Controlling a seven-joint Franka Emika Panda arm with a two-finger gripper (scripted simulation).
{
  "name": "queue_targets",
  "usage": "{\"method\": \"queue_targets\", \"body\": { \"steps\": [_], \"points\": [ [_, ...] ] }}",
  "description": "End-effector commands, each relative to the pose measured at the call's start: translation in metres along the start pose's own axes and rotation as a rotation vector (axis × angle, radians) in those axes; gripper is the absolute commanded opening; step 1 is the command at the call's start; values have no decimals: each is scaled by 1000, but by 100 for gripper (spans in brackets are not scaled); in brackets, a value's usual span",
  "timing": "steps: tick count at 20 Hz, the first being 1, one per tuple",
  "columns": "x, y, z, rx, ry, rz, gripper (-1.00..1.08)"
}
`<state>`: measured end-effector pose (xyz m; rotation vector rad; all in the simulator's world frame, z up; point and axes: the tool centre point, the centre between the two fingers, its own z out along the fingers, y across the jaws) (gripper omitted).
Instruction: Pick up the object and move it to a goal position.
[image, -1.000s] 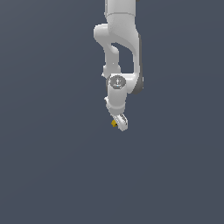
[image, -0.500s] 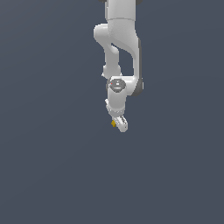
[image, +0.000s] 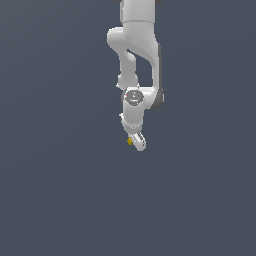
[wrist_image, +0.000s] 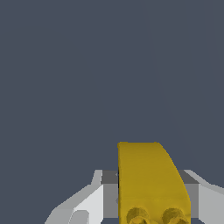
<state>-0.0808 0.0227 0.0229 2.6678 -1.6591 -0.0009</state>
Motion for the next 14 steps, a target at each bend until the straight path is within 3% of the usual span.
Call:
{"method": "queue_targets", "body": {
  "steps": [1, 14],
  "points": [
    [2, -1, -3, 1, 0, 0, -100],
    [46, -12, -70, 0, 1, 1, -100]
  ]
}}
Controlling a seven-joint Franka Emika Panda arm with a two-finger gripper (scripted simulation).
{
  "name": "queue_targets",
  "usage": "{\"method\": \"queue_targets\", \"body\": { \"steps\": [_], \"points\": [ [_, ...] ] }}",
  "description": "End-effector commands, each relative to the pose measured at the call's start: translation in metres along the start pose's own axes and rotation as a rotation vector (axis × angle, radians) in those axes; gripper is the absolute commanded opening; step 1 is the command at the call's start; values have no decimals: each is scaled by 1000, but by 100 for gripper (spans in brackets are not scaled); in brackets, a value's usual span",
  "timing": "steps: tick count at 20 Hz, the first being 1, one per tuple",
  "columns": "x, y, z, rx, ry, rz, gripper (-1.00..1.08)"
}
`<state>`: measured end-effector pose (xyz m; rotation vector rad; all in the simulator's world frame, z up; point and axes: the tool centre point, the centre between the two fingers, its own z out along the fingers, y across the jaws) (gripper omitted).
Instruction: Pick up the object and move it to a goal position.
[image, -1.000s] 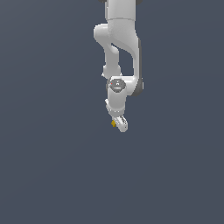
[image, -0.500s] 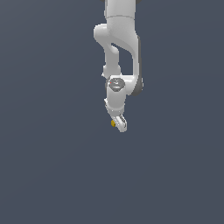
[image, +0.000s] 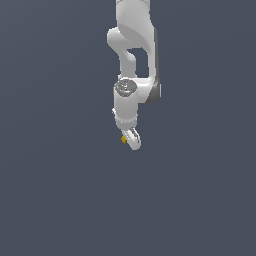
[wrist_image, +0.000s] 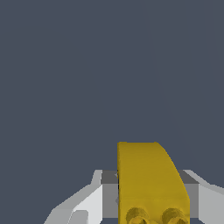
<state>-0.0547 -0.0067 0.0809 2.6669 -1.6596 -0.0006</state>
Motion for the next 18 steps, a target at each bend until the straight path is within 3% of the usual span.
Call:
{"method": "queue_targets", "body": {
  "steps": [1, 18],
  "points": [
    [13, -3, -20, 1, 1, 1, -100],
    [109, -34, -166, 0, 1, 0, -100]
  ]
}}
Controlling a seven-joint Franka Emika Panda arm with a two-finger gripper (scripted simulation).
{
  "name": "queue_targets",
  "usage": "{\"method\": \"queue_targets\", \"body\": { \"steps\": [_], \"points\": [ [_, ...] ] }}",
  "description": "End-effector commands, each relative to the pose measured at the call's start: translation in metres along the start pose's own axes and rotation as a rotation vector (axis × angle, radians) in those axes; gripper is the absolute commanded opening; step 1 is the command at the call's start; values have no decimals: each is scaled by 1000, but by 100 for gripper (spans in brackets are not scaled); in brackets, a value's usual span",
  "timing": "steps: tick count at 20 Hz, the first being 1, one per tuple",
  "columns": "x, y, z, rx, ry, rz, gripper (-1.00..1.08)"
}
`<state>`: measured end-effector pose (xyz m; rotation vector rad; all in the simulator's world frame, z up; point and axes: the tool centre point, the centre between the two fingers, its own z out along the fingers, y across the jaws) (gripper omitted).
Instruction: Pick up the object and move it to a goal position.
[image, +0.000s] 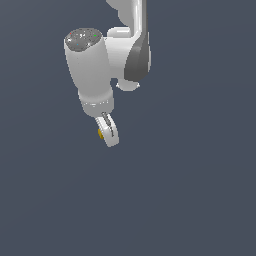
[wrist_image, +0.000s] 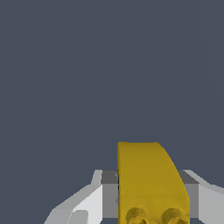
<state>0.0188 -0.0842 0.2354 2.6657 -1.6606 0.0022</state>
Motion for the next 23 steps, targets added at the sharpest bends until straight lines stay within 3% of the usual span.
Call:
{"method": "queue_targets", "body": {
  "steps": [1, 11, 23],
  "points": [
    [12, -4, -19, -1, 0, -1, -100],
    [46, -18, -68, 0, -1, -2, -100],
    [58, -23, -84, 0, -2, -2, -100]
  ]
}}
